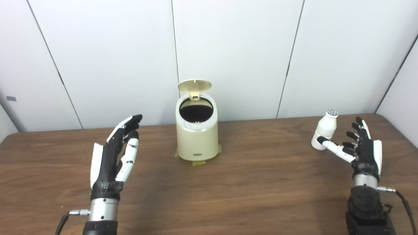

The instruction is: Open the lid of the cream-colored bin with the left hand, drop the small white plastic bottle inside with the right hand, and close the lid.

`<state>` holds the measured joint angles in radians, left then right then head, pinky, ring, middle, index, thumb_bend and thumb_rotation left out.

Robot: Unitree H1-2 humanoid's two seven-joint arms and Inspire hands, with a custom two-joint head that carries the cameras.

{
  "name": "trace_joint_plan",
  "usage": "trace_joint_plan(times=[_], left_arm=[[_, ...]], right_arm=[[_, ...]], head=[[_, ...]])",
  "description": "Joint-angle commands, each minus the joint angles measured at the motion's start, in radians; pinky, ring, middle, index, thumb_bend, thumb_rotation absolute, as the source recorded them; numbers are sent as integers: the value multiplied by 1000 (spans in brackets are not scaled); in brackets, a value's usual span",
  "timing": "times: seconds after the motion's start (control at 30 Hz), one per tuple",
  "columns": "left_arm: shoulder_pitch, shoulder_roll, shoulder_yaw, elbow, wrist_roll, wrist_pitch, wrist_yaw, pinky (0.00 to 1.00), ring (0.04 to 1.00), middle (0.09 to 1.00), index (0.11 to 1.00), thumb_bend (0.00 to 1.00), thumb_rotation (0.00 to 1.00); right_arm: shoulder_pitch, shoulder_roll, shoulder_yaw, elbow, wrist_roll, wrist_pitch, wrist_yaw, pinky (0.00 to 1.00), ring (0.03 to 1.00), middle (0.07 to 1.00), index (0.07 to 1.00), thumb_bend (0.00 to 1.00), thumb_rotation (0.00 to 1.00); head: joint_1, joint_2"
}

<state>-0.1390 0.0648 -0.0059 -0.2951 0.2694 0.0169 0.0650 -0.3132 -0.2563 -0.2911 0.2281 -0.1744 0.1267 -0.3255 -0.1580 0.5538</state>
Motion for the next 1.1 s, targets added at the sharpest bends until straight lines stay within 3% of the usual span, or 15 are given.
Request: trace_joint_plan(times=[0.0,0.23,0.33,0.5,0.73,0.83,0.93,1.07], left_arm=[[-25,5,5,-32,-7,-25,0,765,837,846,829,335,820],[-26,8,8,-26,-20,-38,2,765,832,837,825,333,802],[-25,11,6,-28,-18,-36,-1,762,831,839,825,334,807],[-27,15,10,-20,-28,-55,1,764,825,831,818,326,814],[-27,17,11,-20,-42,-58,-2,777,832,832,826,340,817],[-26,18,11,-20,-42,-58,-2,775,832,834,825,346,812],[-25,15,9,-22,-34,-56,1,765,825,829,820,345,809],[-26,15,8,-18,-31,-57,2,761,823,826,818,345,800]], right_arm=[[-51,-35,-5,-1,9,-22,3,702,848,911,947,868,291],[-87,-56,-7,68,48,-17,16,593,763,850,918,876,282],[-99,-65,-1,90,44,-14,11,657,815,879,912,873,285],[-120,-74,-5,104,64,14,17,668,837,906,924,870,306],[-152,-94,-2,138,87,45,40,697,848,922,944,838,255],[-163,-99,1,156,86,43,42,626,810,897,945,841,224],[-171,-107,13,176,82,33,46,620,784,865,930,857,211],[-179,-119,37,188,67,36,54,713,850,907,939,860,207]], head=[[-1,1],[-2,2],[-2,2],[-4,4],[-5,4],[-6,5],[-6,4],[-7,3]])
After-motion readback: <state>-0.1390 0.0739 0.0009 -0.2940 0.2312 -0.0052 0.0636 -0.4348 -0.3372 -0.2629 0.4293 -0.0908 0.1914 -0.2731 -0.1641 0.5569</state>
